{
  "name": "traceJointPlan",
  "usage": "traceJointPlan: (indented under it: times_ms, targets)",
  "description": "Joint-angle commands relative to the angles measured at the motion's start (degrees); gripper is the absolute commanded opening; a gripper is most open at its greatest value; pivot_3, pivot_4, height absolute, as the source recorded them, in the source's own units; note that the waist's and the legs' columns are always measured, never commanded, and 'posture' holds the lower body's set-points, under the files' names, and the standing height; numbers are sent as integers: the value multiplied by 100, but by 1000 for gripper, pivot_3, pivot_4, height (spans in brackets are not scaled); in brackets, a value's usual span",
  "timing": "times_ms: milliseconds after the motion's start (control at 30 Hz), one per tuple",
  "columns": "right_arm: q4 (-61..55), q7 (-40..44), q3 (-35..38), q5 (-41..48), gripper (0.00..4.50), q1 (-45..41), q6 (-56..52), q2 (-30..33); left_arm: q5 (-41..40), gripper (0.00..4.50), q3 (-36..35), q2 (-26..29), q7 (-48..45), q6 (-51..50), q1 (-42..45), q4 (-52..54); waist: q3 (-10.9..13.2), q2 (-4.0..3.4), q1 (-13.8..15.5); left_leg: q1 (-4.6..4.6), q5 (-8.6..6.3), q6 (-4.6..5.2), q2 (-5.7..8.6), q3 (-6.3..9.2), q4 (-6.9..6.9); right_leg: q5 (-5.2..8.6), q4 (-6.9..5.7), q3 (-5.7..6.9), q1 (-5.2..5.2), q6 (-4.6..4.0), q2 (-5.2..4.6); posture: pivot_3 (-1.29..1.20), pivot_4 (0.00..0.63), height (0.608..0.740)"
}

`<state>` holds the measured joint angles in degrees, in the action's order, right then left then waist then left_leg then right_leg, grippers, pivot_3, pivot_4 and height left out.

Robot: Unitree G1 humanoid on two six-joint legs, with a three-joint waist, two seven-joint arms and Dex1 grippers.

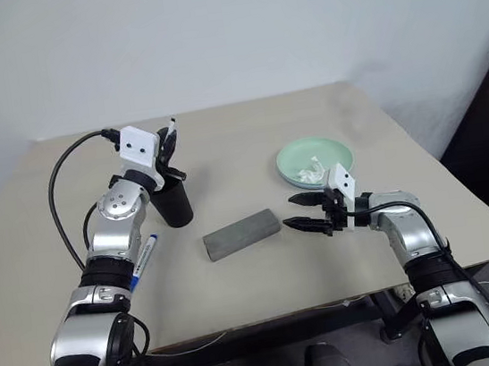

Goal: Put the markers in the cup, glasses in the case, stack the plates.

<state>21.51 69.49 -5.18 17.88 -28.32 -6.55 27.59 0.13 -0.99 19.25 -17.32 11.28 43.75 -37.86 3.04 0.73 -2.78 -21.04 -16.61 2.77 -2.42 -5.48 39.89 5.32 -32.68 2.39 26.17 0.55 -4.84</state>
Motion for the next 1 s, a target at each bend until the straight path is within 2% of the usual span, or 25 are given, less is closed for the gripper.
traceJointPlan:
  times_ms: [33,267,467,700,800,1000]
  targets:
    - [-249,-51,162,60,3019,-38,-4,77,50,1854,-58,13,93,243,296,2,0,0,0,0,0,-1,0,0,0,0,0,0,0,0,0,0,0,733]
    - [-250,-60,135,62,3019,-57,-30,78,-60,4180,-128,-9,102,195,247,131,0,0,0,0,-11,-19,-1,1,0,0,0,2,0,1,-1,0,0,733]
    - [-235,-48,104,53,3019,-92,-25,48,-283,4180,-336,40,185,-406,98,830,0,1,-2,-2,-11,-19,-1,2,0,-1,0,3,0,1,-1,0,0,733]
    - [-169,-6,110,47,3019,-108,12,73,-885,4180,-969,673,141,-3172,-474,3102,0,0,-22,1,-10,-18,-6,2,-2,-1,-9,2,7,2,3,0,0,733]
    - [-93,16,95,31,3019,-141,32,62,-1193,4180,-1199,1031,34,-4462,-695,3753,0,0,-20,3,-11,-20,-6,3,-2,-1,-11,2,6,1,4,0,0,733]
    - [75,81,37,-12,3019,-269,83,15,-1458,4180,-1070,1984,-579,-6348,-1177,4442,1,2,-19,6,-13,-26,-5,3,-1,0,-10,3,3,0,1,0,0,733]
